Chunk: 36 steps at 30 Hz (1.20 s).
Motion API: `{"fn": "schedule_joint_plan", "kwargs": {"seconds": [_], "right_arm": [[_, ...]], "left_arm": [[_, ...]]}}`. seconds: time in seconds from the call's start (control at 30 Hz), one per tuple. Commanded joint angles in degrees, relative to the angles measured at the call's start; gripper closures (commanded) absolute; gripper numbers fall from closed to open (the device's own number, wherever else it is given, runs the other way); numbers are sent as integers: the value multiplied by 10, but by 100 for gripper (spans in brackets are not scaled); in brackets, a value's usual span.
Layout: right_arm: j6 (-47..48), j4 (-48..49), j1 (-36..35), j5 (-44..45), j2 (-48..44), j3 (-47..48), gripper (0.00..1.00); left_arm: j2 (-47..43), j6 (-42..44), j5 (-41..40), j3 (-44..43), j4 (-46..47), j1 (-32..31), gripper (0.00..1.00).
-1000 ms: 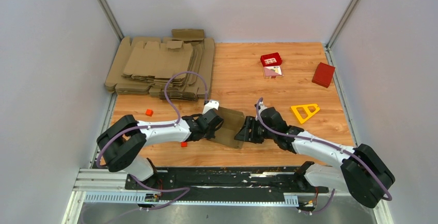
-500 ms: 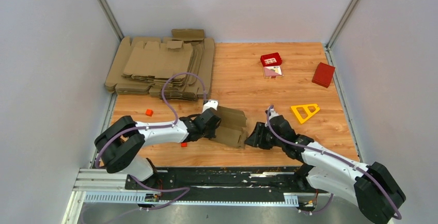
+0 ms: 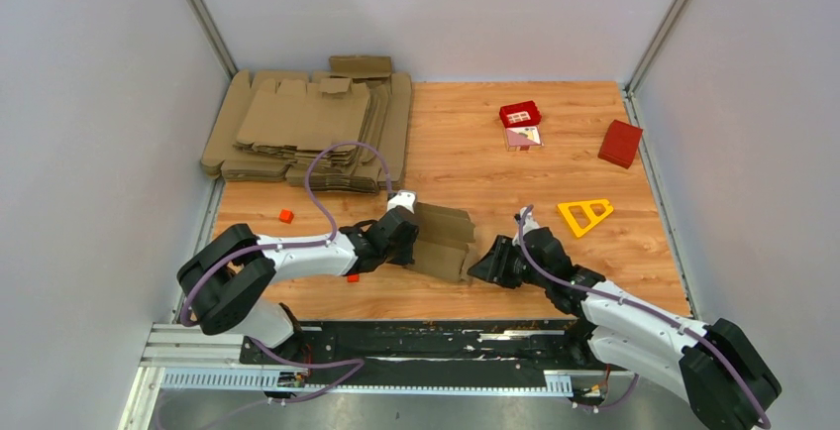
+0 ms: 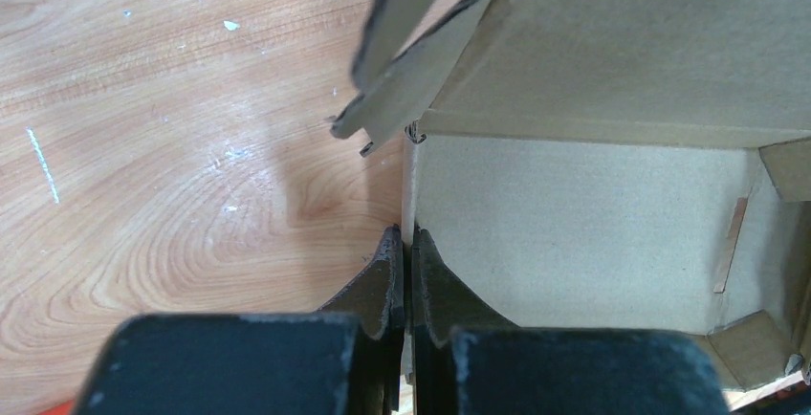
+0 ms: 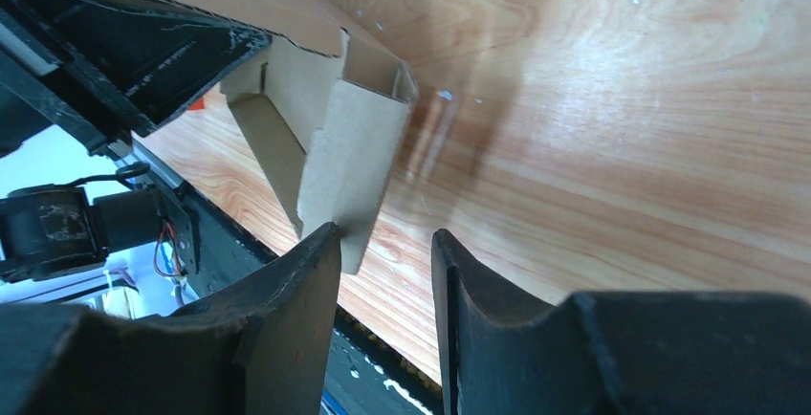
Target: Fold the paper box
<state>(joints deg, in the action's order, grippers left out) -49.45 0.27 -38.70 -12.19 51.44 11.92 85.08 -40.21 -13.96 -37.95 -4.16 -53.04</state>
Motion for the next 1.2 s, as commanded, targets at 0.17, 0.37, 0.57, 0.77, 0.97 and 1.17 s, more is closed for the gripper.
{"fn": "schedule_joint_plan", "kwargs": {"seconds": [0.17,0.37,0.57,0.77,0.97,1.17], "right_arm": [[-14,84,3,-18,8,5,62],[-18,115,3,-45,40,15,65],[-22,139,3,-63,64,19,69],[-14,152,2,-91,108,35,69],[-8,163,3,-106,143,50,67],[10,122,3,-95,165,77,67]], "left_arm": [[-10,-14,29,17,9,-1,100],[-7,-15,36,14,12,-1,100],[-7,-13,22,9,-3,-1,100],[-4,-10,14,1,-13,-1,100],[5,-7,-4,-14,-32,-9,100],[7,-6,-21,-21,-46,-15,100]]}}
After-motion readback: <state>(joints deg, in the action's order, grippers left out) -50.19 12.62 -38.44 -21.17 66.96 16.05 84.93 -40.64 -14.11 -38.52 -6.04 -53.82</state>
